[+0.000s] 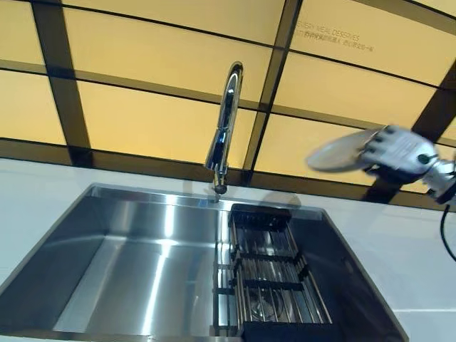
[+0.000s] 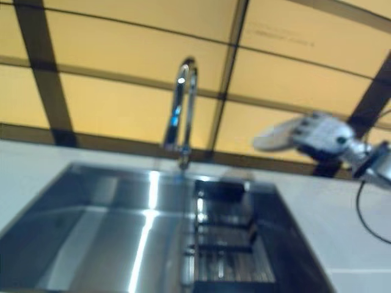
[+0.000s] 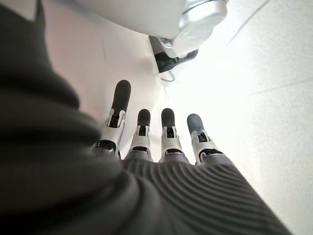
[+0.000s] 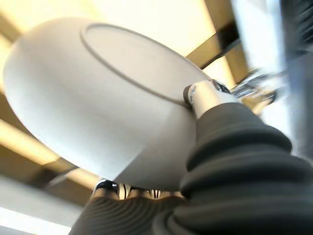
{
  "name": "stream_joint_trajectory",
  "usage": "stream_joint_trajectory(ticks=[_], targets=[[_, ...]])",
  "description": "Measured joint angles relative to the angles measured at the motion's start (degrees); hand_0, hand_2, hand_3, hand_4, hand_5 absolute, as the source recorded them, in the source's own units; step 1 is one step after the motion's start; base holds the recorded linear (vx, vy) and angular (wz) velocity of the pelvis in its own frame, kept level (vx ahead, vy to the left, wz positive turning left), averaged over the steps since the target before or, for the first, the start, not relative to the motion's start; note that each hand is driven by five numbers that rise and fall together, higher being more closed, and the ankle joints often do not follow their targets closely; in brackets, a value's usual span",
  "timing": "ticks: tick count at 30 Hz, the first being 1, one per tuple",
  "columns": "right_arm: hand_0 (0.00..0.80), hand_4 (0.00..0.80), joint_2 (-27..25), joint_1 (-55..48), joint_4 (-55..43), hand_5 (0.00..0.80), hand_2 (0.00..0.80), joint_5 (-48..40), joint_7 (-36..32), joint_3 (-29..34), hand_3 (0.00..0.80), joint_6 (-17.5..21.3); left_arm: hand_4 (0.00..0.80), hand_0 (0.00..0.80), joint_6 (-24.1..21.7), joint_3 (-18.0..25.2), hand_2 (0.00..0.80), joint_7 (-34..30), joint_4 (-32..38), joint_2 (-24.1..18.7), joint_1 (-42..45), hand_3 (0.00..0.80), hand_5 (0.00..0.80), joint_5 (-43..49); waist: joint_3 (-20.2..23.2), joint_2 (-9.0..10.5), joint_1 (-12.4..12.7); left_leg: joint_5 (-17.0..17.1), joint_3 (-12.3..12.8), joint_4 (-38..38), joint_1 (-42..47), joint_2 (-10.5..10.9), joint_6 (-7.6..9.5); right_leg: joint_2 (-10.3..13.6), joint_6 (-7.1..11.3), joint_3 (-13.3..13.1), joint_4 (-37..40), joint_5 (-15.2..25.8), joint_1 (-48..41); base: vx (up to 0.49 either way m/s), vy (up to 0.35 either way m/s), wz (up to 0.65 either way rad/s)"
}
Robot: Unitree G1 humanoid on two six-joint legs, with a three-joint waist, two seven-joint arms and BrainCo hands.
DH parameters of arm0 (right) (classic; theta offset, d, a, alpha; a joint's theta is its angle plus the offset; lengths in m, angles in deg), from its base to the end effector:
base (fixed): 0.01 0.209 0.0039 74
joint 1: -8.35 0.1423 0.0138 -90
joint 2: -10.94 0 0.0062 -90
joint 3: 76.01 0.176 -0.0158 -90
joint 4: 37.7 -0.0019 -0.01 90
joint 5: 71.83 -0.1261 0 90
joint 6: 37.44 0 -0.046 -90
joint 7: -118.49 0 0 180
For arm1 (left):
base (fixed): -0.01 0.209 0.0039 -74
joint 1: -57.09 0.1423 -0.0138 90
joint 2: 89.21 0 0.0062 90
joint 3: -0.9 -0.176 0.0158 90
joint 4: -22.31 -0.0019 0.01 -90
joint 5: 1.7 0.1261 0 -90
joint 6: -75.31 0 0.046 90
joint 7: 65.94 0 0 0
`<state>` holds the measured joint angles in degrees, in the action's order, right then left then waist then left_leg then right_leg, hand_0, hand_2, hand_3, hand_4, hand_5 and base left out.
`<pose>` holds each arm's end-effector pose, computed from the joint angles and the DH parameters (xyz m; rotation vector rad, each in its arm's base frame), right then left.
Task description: Take plates into dishwasher
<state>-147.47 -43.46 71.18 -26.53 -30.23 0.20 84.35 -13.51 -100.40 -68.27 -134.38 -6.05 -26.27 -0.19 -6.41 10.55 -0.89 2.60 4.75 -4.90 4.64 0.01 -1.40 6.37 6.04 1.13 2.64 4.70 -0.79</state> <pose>0.2223 -0.3207 0.2910 -2.0868 -0.9530 -0.1392 0.0357 0.2677 -0.0852 0.4514 1.3317 0.0156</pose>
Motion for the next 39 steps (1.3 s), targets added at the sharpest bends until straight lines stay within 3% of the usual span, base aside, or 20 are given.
stream_joint_trajectory(ticks=[6,8,10,13,15,17,18,19,20,21,22,23,25,26,28,30,32,33,34,39], targets=[[0.8,0.8,-0.1,-2.5,0.3,0.8,0.8,-18.0,2.6,6.8,0.8,-2.3,0.0,0.0,1.5,-1.2,0.0,-0.5,-0.5,-0.1,0.1,0.0,0.0,0.2,-1.8,-0.95,-1.3,-0.2,1.2,-0.1,-0.2,0.0,0.93,-1.7,4.75,-1.5,-0.7,5.8,3.9,-0.031,0.065,-0.59],[0.8,0.8,1.0,-2.7,0.3,0.8,0.8,-30.9,1.9,12.2,0.8,-3.1,0.0,0.0,1.9,-2.3,0.0,-0.7,-0.7,0.1,0.2,0.0,0.0,0.2,-2.7,-2.03,-1.1,0.2,3.1,-0.3,-0.3,-1.0,2.03,-2.1,8.83,1.3,2.5,9.2,4.1,-0.096,0.046,-0.89],[0.8,0.8,4.9,-2.8,-0.4,0.8,0.8,-43.9,1.3,18.2,0.8,-3.8,0.0,0.0,1.9,-2.6,0.0,-0.6,-0.7,0.7,0.8,0.0,0.0,0.2,-3.0,-4.11,-0.7,0.4,6.3,-0.3,-0.3,-3.6,2.02,-2.5,1.69,9.2,-6.0,2.9,4.5,-0.076,0.007,-0.51],[0.8,0.8,8.7,-3.0,-1.0,0.8,0.8,-54.9,0.3,24.1,0.8,-5.4,0.0,0.0,1.8,-5.1,0.0,-0.6,-0.6,0.9,0.7,0.0,0.0,0.1,-1.3,-6.26,0.4,0.4,9.8,0.0,-0.2,-6.9,1.31,-0.6,1.49,13.0,-16.8,-4.2,3.9,-0.069,-0.011,-0.48],[0.8,0.8,12.3,-3.4,-4.0,0.8,0.8,-60.5,0.1,26.4,0.8,-6.4,0.0,0.0,1.7,-6.0,0.0,-0.6,-0.6,-0.1,0.8,0.0,0.0,0.0,0.3,-4.93,1.8,0.4,12.2,0.1,-0.2,-7.4,0.76,2.3,1.42,15.4,-16.7,-4.8,1.2,-0.101,-0.047,-0.8],[0.8,0.8,17.7,-3.9,-6.8,0.8,0.8,-64.4,-1.1,26.9,0.8,-6.4,0.0,0.0,1.8,-6.1,0.0,-0.9,-1.0,-0.3,0.6,0.0,0.0,-0.1,0.8,-3.91,3.0,0.3,12.3,0.5,-0.4,-6.2,0.03,0.9,1.46,15.0,-11.3,-4.6,0.7,-0.141,-0.082,-1.17],[0.8,0.8,19.7,-4.2,-7.2,0.8,0.8,-66.2,-1.5,27.0,0.8,-6.9,0.0,0.0,1.9,-6.5,0.0,-1.2,-1.4,-0.1,0.5,0.0,0.0,-0.1,0.9,-3.56,3.0,-0.5,12.7,0.6,-1.4,-4.4,0.73,0.7,1.1,14.1,-8.4,-3.8,0.8,-0.062,-0.093,-1.29],[0.8,0.8,22.8,-4.8,-7.2,0.8,0.8,-68.7,-2.2,27.5,0.8,-8.1,0.0,0.0,1.9,-6.5,0.0,-1.4,-1.9,0.6,0.4,0.0,0.0,-0.1,1.0,-3.57,3.1,-0.4,12.8,-0.5,-1.7,-2.0,1.83,0.1,3.57,12.6,-2.9,-1.6,0.7,-0.074,-0.123,-1.18],[0.8,0.8,26.0,-5.8,-7.2,0.8,0.8,-70.3,-2.8,27.5,0.8,-9.4,0.0,0.0,1.9,-6.3,0.0,-1.0,-2.1,1.0,0.6,0.0,0.0,-0.3,0.6,-4.91,2.6,0.1,14.0,-0.4,-2.5,-4.7,1.71,-0.3,5.75,11.9,-2.0,-0.2,0.5,-0.092,-0.155,-0.81],[0.8,0.8,27.6,-8.2,-7.2,0.8,0.8,-71.5,-3.3,27.4,0.8,-10.3,0.0,0.0,1.9,-5.9,0.0,-1.0,-2.2,1.4,0.3,0.0,0.0,-0.3,0.3,-5.96,1.5,0.8,14.6,0.2,-2.9,-6.2,1.43,0.9,3.29,14.9,-7.1,-1.7,0.5,-0.129,-0.152,-0.3],[0.8,0.8,28.3,-9.4,-7.3,0.8,0.8,-71.9,-3.8,27.3,0.8,-10.9,0.0,0.0,1.7,-5.9,0.0,-0.9,-2.2,1.5,0.2,0.0,0.0,-0.3,0.4,-6.33,1.7,1.0,15.5,0.2,-2.9,-6.8,1.26,2.1,3.36,16.2,-10.0,-2.1,0.3,-0.147,-0.199,-0.3],[0.8,0.8,30.1,-11.2,-8.4,0.8,0.8,-74.2,-5.9,27.2,0.8,-12.4,0.0,0.0,1.3,-6.0,0.0,-1.0,-2.1,1.0,-0.4,0.0,0.0,-0.3,0.7,-6.6,2.1,1.4,18.9,0.2,-2.3,-8.4,0.5,5.9,4.05,17.5,-16.6,-2.6,-0.1,-0.143,-0.22,-0.57],[0.8,0.8,33.1,-12.2,-11.6,0.8,0.8,-77.7,-8.9,27.2,0.8,-13.1,0.0,0.0,0.6,-6.0,0.0,-0.9,-1.9,-0.3,-0.8,0.0,0.0,-0.3,1.2,-5.84,2.5,2.1,21.1,0.4,-2.5,-10.1,-0.25,8.7,4.71,18.0,-17.2,-1.9,-2.1,-0.152,-0.271,-0.73],[0.8,0.8,36.4,-13.7,-14.6,0.8,0.8,-79.9,-11.2,27.2,0.8,-13.2,0.0,0.0,0.6,-6.0,0.0,-0.9,-2.0,-1.6,-1.1,0.0,0.0,-0.3,2.1,-4.4,2.4,3.1,22.3,0.2,-2.5,-10.4,-1.62,8.5,5.64,17.9,-12.8,0.6,-4.3,-0.158,-0.313,-0.72],[0.8,0.8,39.8,-14.5,-16.6,0.8,0.8,-81.7,-13.8,26.2,0.8,-13.5,0.0,0.0,0.6,-5.9,0.0,-0.6,-1.8,-1.2,-1.8,0.0,0.0,-0.3,2.5,-4.15,2.0,4.0,23.3,0.2,-2.2,-11.4,-1.18,6.1,5.81,18.2,-6.8,0.3,-5.6,-0.193,-0.39,-0.91],[0.8,0.8,41.2,-15.6,-16.7,0.8,0.8,-82.9,-15.2,25.5,0.8,-14.2,0.0,0.0,1.0,-5.3,0.0,-0.3,-2.7,-0.9,-2.4,0.0,0.0,-0.2,2.5,-4.11,1.2,4.4,23.8,0.2,-2.5,-11.8,-2.02,4.9,5.74,17.9,-2.1,0.3,-6.1,-0.233,-0.435,-0.86],[0.8,0.8,41.2,-18.1,-16.1,0.8,0.8,-85.0,-16.1,24.3,0.8,-16.1,0.0,0.0,1.3,-4.3,0.0,-0.1,-2.7,-0.8,-2.5,0.0,0.0,-0.1,2.4,-4.28,-0.3,4.8,25.2,0.9,-2.6,-12.8,-3.88,3.7,4.56,18.2,1.0,-0.1,-5.9,-0.207,-0.407,-0.61],[0.8,0.8,41.4,-18.9,-16.1,0.8,0.8,-85.5,-16.5,24.3,0.8,-16.4,0.0,0.0,1.3,-3.9,0.0,0.1,-2.6,-0.9,-2.6,0.0,0.0,0.0,2.3,-3.9,-0.4,4.7,25.3,1.3,-2.9,-12.9,-5.83,3.6,3.36,18.1,2.2,-0.9,-6.3,-0.178,-0.346,-0.4],[0.8,0.8,42.3,-19.2,-15.9,0.8,0.8,-85.5,-17.0,24.3,0.8,-16.5,0.0,0.0,1.3,-3.1,0.0,0.5,-2.6,-1.1,-2.9,0.0,0.0,0.0,2.0,-3.39,-1.1,4.8,25.1,1.9,-3.4,-13.0,-6.39,3.6,2.54,18.4,2.3,-2.5,-5.9,-0.196,-0.35,-0.22],[0.8,0.8,44.9,-22.4,-16.1,0.8,0.8,-85.5,-18.6,22.9,0.8,-17.2,0.0,0.0,0.1,-3.4,0.0,2.3,-2.0,0.5,-4.0,0.0,0.0,0.0,1.8,-5.69,-1.6,6.1,21.6,1.4,-3.5,-14.5,-6.44,1.2,1.55,17.0,2.4,-2.8,-6.1,-0.165,-0.185,-0.01]])
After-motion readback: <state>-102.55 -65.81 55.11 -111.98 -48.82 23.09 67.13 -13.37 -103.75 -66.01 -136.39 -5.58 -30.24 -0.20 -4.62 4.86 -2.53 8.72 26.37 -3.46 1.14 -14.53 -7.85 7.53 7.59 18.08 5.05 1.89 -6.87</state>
